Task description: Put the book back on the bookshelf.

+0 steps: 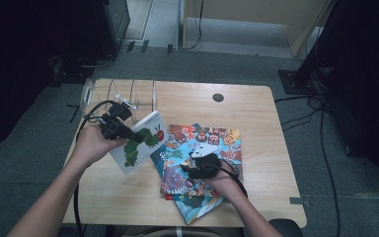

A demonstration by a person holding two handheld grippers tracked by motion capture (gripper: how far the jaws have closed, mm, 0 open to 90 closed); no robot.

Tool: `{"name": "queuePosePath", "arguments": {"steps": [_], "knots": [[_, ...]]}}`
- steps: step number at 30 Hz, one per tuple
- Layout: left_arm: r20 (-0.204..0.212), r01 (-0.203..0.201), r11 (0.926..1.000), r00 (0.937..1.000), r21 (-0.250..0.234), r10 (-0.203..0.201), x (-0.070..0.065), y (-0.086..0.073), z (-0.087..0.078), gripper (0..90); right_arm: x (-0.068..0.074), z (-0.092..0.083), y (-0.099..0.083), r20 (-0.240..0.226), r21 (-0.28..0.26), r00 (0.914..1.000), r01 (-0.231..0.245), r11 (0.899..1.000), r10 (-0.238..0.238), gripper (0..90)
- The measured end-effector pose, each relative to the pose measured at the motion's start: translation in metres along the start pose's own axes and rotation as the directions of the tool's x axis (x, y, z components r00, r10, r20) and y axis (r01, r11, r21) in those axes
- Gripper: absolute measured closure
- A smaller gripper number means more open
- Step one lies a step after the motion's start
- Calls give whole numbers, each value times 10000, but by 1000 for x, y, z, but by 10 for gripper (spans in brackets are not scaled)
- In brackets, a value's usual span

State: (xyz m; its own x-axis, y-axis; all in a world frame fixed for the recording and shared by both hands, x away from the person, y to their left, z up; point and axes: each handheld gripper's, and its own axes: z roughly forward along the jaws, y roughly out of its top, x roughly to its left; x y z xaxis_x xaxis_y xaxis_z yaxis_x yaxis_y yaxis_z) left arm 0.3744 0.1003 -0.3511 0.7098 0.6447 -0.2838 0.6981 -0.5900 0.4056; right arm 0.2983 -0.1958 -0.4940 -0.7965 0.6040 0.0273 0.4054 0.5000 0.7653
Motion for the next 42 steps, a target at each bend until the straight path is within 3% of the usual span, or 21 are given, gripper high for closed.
{"name": "queuePosePath", "arguments": {"steps": [14, 22, 27, 34, 40, 42], "knots": [[-518, 208, 9996, 9984, -205, -219, 12, -7, -21, 775, 0, 0, 0, -39, 13, 10000, -14, 10000, 14, 413], [-998, 589, 9980, 9931, -238, -610, 24, -5, -28, 775, 0, 0, 0, -80, 23, 10000, 51, 10000, -51, 399], [-1089, 520, 9986, 9927, -91, -526, 27, 0, -28, 775, 0, 0, 0, -42, 24, 10000, 52, 10000, -52, 386], [-1417, 865, 9962, 9861, -69, -866, 37, 6, -26, 775, 0, 0, 0, -36, 24, 10000, 62, 10000, -61, 386], [-1424, 998, 9950, 9847, -91, -1001, 41, 12, -21, 775, 0, 0, 0, -38, 31, 10000, 41, 10000, -41, 386], [-1603, 1075, 9942, 9812, -93, -1076, 42, 16, -19, 775, 0, 0, 0, -39, 30, 10000, 34, 10000, -33, 386]]}}
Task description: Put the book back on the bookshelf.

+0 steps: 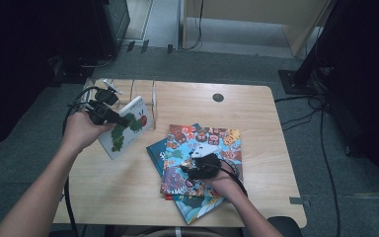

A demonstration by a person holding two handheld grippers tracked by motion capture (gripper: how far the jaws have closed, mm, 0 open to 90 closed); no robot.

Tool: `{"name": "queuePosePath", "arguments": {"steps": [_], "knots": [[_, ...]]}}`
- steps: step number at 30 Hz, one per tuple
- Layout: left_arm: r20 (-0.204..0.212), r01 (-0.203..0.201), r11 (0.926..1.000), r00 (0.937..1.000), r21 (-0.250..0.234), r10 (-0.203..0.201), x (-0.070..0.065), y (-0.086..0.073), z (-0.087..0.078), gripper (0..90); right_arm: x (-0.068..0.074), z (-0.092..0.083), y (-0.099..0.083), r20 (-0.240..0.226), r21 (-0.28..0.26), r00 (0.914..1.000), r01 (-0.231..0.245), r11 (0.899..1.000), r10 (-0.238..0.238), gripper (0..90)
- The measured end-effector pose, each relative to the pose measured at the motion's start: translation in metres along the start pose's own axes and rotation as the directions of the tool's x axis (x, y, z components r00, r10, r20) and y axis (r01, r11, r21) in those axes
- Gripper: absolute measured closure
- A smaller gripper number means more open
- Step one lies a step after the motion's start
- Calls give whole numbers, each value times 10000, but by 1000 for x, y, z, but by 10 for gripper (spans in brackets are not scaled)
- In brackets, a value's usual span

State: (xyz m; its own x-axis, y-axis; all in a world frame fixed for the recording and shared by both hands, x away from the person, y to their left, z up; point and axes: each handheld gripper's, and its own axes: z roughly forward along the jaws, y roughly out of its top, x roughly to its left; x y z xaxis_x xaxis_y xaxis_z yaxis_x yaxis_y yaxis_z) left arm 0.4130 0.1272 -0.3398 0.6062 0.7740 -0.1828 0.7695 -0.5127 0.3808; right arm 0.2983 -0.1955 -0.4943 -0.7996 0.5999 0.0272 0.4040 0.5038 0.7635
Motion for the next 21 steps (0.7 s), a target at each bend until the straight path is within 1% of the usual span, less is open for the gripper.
{"name": "queuePosePath", "arguments": {"steps": [1, 5, 6, 7, 8, 9, 15, 17, 21], "knots": [[-98, 33, 10000, 9999, 34, -32, 0, 4, 1, 775, 0, 0, 0, 4, 0, 10000, 6, 10000, -6, 386], [-107, 112, 9999, 9999, 116, -111, -1, 10, 2, 775, 0, 0, 0, -3, 1, 10000, 4, 10000, -4, 386], [-201, 53, 9999, 9998, 157, -50, -3, 13, 2, 775, 0, 0, 0, -1, -2, 10000, 0, 10000, 0, 386], [-201, 53, 9999, 9998, 157, -50, -3, 13, 2, 775, 0, 0, 0, -15, 1, 10000, -16, 10000, 16, 386], [-250, 115, 9998, 9996, 141, -112, -4, 15, 1, 775, 0, 0, 0, -24, 7, 10000, -9, 10000, 9, 386], [-370, 81, 9997, 9993, 213, -73, -6, 19, 1, 775, 0, 0, 0, -21, 8, 10000, -6, 10000, 6, 386], [-437, 69, 9997, 9990, 235, -59, -6, 29, -2, 775, 0, 0, 0, -21, 8, 10000, 5, 10000, -5, 386], [-393, 167, 9995, 9991, 266, -157, -4, 33, -2, 775, 0, 0, 0, -24, 4, 10000, 4, 10000, -4, 386], [-425, 207, 9992, 9989, 328, -193, -1, 37, -2, 775, 0, 0, 0, -27, 6, 10000, 2, 10000, -2, 386]]}}
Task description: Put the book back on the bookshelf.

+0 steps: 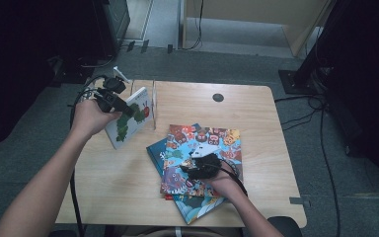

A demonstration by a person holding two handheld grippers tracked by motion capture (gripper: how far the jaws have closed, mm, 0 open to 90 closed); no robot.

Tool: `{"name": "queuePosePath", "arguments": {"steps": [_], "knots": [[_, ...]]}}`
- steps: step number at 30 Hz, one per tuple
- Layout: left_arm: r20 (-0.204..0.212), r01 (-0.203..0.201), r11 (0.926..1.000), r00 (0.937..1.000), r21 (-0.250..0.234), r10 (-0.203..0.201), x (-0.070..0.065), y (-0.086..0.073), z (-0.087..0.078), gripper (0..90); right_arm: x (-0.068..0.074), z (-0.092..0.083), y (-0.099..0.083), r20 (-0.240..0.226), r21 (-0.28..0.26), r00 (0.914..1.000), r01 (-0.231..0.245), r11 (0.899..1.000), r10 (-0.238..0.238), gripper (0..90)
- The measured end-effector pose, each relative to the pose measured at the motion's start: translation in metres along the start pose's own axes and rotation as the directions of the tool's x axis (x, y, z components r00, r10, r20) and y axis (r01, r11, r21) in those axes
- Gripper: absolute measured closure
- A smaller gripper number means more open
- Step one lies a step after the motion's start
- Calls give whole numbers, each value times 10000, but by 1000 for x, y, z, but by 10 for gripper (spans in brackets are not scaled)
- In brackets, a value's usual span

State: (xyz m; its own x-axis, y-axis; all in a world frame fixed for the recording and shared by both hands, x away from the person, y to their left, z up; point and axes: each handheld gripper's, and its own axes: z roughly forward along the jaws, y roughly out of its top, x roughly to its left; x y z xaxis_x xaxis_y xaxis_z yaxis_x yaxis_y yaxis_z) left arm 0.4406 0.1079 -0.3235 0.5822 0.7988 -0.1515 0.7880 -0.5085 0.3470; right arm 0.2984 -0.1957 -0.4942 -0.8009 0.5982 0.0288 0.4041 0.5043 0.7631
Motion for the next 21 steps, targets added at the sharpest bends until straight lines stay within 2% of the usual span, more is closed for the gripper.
{"name": "queuePosePath", "arguments": {"steps": [2, 9, 18, 21], "knots": [[-20, 101, 9999, 9999, -4, -101, 2, 5, 1, 775, 0, 0, 0, -3, 1, 10000, -4, 10000, 4, 385], [-228, 59, 9999, 9997, 151, -55, 1, 17, 2, 775, 0, 0, 0, 2, -2, 10000, 8, 10000, -8, 385], [-323, 470, 9988, 9984, 154, -465, 12, 29, 1, 775, 0, 0, 0, 3, -3, 10000, 8, 10000, -8, 385], [-490, 421, 9990, 9979, 162, -412, 12, 32, 1, 775, 0, 0, 0, 4, -4, 10000, 9, 10000, -9, 385]]}}
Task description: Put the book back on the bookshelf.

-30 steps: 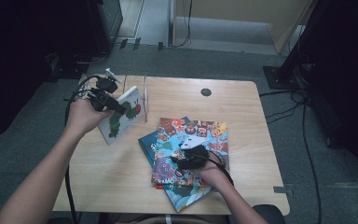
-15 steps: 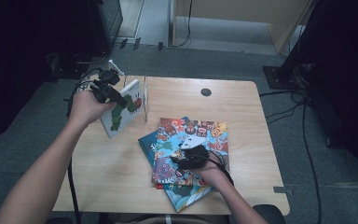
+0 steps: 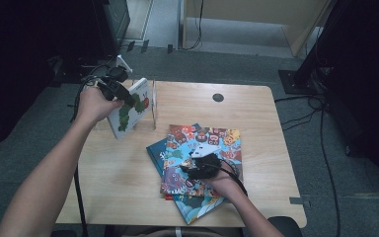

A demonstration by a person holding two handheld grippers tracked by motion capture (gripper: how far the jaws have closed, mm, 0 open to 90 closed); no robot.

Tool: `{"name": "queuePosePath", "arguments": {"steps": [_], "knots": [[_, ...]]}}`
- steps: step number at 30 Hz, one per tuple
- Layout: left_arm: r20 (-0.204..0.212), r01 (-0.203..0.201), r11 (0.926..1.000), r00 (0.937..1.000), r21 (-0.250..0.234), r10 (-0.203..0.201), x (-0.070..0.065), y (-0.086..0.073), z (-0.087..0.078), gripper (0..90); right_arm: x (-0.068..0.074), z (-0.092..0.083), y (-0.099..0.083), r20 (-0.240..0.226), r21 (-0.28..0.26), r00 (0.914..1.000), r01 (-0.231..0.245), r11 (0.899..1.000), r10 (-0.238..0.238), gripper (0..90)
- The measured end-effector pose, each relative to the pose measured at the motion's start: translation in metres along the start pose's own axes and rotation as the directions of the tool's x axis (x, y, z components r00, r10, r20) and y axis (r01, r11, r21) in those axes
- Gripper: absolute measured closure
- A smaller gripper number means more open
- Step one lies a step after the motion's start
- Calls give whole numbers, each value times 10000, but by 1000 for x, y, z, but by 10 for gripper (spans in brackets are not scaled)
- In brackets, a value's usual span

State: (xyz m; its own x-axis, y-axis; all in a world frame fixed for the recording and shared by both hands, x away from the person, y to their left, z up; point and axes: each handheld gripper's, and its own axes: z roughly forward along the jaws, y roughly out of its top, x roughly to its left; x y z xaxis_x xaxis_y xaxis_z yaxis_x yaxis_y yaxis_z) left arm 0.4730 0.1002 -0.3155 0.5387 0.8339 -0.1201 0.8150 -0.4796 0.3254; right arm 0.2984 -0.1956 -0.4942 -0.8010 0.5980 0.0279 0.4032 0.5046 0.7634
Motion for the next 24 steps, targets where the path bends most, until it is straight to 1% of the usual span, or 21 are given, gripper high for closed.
{"name": "queuePosePath", "arguments": {"steps": [1, 2, 3, 4, 5, 8, 9, 12, 15, 16, 17, 19, 22, 24], "knots": [[-107, -27, 10000, 9999, -65, 27, 0, 1, 0, 775, 0, 0, 0, 3, 0, 10000, 0, 10000, 0, 385], [-93, -21, 10000, 10000, -51, 20, 0, 2, 1, 775, 0, 0, 0, 3, 0, 10000, 0, 10000, 0, 385], [296, 188, 9998, 9994, -59, -186, 4, 4, 3, 775, 0, 0, 0, 1, -3, 10000, -3, 10000, 3, 385], [283, 284, 9996, 9992, -76, -282, 4, 5, 3, 775, 0, 0, 0, 1, -1, 10000, 0, 10000, 0, 385], [191, 238, 9996, 9995, -156, -235, 4, 6, 4, 775, 0, 0, 0, 1, 0, 10000, -1, 10000, 1, 385], [180, 230, 9996, 9996, -174, -227, 6, 9, 6, 775, 0, 0, 0, 1, -1, 10000, -1, 10000, 1, 385], [207, 318, 9994, 9993, -103, -316, 8, 11, 9, 774, 0, 0, 0, 1, -3, 10000, 4, 10000, -4, 385], [169, 321, 9995, 9993, -49, -320, 9, 14, 11, 775, 0, 0, 0, -3, 1, 10000, -8, 10000, 8, 385], [196, 505, 9987, 9985, 35, -506, 11, 19, 16, 775, 0, 0, 0, -3, 2, 10000, -9, 10000, 9, 385], [196, 505, 9987, 9985, 35, -506, 11, 19, 16, 775, 0, 0, 0, -3, 2, 10000, -9, 10000, 9, 385], [66, 389, 9992, 9992, 44, -389, 9, 21, 17, 774, 0, 0, 0, -4, 2, 10000, -7, 10000, 7, 385], [-12, 359, 9993, 9994, 72, -359, 9, 22, 19, 775, 0, 0, 0, -5, 2, 10000, -7, 10000, 7, 385], [23, 405, 9991, 9992, 122, -405, 10, 23, 20, 774, 0, 0, 0, -7, 0, 10000, -5, 10000, 5, 385], [113, 541, 9985, 9985, 88, -542, 12, 24, 22, 774, 0, 0, 0, -10, -4, 10000, -16, 10000, 16, 385]]}}
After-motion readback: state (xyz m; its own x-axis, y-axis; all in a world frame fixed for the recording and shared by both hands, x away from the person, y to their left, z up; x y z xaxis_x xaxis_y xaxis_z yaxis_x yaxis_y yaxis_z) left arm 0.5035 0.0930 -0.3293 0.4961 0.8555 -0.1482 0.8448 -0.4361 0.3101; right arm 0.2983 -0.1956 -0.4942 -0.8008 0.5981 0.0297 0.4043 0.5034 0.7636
